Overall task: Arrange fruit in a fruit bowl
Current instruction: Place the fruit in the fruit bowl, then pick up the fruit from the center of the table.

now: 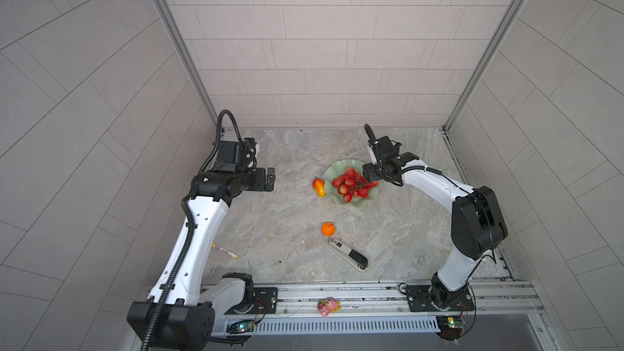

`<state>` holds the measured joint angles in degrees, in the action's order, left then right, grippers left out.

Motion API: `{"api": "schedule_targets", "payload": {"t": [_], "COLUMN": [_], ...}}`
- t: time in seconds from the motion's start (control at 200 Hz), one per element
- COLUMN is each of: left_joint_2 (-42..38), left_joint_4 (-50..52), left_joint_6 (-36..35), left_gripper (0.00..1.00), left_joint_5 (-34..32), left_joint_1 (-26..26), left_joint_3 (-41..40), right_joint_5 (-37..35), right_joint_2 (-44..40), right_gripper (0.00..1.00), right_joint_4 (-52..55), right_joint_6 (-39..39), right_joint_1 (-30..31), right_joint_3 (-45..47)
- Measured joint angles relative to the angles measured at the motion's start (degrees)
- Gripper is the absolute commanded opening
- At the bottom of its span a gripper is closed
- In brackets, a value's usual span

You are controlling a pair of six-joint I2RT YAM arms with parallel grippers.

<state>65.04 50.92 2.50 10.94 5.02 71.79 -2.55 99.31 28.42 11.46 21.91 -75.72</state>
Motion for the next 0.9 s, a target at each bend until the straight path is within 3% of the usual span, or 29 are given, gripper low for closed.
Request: {"api": "schedule_targets", "payload": {"t": [0.175,0.355,0.465,0.681,0.896], "left_joint_2": [0.0,0.0,0.0,0.3,0.2], "left_joint_4": [0.0,0.0,0.0,0.0,0.0], "left_joint_6": [0.0,0.0,0.0,0.0,0.0], "left_gripper": [1.00,1.00,1.00,1.00,1.00], "left_joint_5": [0.1,0.2,0.2,0.4,0.3], "left_joint_1": [0.0,0.0,0.0,0.0,0.0], "left_joint_3": [0.0,0.0,0.0,0.0,0.0], "right_joint_5": [0.2,-0.4,-0.6,1.0,5.5], "right_joint_2": [-0.5,-4.8,-8.2,-9.9,-10.6], "right_gripper": [0.81,0.99,0.99,0.99,0.99], "right_joint_4": [0.2,2.3,4.5,6.3,8.1], "right_joint_6": [-0.5,-1.6,-3.3,-5.4,-4.6], "right_joint_1": [0.2,0.6,2.5,13.6,24.8], "right_joint_3": [0.0,-0.5,-3.4,-9.2,-2.1]}}
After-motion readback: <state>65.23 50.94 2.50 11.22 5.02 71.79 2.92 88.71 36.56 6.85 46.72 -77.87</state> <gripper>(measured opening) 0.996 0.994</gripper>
